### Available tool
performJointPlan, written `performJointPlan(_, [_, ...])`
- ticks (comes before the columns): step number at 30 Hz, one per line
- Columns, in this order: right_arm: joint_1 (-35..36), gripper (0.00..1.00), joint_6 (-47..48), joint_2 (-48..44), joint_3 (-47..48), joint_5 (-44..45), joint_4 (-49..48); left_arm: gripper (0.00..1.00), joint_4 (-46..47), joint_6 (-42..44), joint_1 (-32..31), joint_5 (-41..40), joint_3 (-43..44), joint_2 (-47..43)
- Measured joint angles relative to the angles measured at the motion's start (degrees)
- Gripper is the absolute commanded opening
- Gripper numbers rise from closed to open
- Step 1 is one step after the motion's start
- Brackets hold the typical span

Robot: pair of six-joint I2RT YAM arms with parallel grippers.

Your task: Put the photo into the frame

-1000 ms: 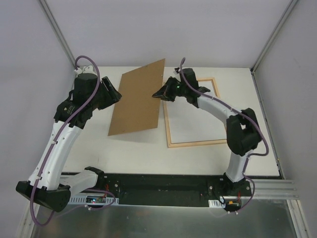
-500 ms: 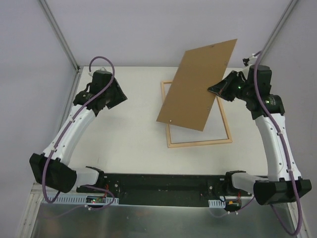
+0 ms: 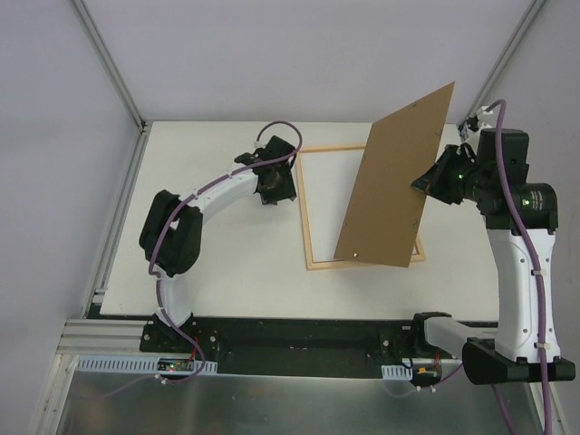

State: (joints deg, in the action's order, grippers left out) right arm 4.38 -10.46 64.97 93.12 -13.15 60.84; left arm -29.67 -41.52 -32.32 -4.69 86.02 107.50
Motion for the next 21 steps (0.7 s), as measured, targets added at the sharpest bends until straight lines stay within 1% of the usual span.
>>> performJointPlan(6, [-0.63,0.00,2.10,-1.03,4.11,1.86,2.45,0.48,1.09,-0.33,-3.72,0.13,5.55,7.87])
performJointPlan(13, [-0.83,0.00,2.69,-1.20,4.96,1.88,4.52,0.46,1.18,-1.05,-5.99,0.20,7.02,12.41])
performJointPlan(21, [-0.87,0.00,3.13,-1.20,5.55,1.79,5.05,0.38,1.33,-1.09,-6.75,1.09,7.21,14.71])
